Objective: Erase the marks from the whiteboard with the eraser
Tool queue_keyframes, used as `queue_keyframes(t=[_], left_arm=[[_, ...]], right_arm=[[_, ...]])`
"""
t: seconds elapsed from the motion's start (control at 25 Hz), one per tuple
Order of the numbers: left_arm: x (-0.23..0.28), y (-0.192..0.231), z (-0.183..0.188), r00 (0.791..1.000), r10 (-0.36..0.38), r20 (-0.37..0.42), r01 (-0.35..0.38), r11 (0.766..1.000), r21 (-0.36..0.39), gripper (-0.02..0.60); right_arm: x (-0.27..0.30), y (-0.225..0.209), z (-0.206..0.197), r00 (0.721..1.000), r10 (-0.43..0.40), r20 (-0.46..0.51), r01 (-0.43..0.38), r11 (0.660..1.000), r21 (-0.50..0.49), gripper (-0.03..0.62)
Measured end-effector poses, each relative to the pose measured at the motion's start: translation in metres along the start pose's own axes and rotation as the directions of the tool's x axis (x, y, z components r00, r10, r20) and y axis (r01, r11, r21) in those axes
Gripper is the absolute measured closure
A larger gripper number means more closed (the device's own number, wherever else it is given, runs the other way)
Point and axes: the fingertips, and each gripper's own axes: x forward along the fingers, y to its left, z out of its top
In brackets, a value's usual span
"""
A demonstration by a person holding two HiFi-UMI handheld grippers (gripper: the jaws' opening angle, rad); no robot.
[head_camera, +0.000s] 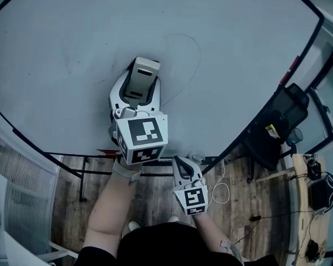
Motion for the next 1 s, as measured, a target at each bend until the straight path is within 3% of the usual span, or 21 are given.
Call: queue_keyframes(t=[0.52, 0.76, 1.0], left_arm=[[0.021, -0.009, 0.085, 0.991, 0.003, 0.135, -0.016, 0.995, 0.096, 0.319], [0.032, -0.045, 0.11, 0.984, -0.059, 0.17, 0.025, 0.981, 0.194, 0.319], [0.033, -0.091, 0.103, 0.978, -0.136, 0.161, 0.085, 0.954, 0.289, 0.319]], right_arm=[[-0.016, -0.023, 0.011, 0.998, -0.063, 0.03, 0.062, 0.998, 0.014, 0.568], [-0.027, -0.035, 0.008, 0.993, -0.113, 0.025, 0.112, 0.993, 0.03, 0.568], [-0.041, -0.047, -0.001, 0.986, -0.169, 0.008, 0.168, 0.985, 0.046, 0.568]])
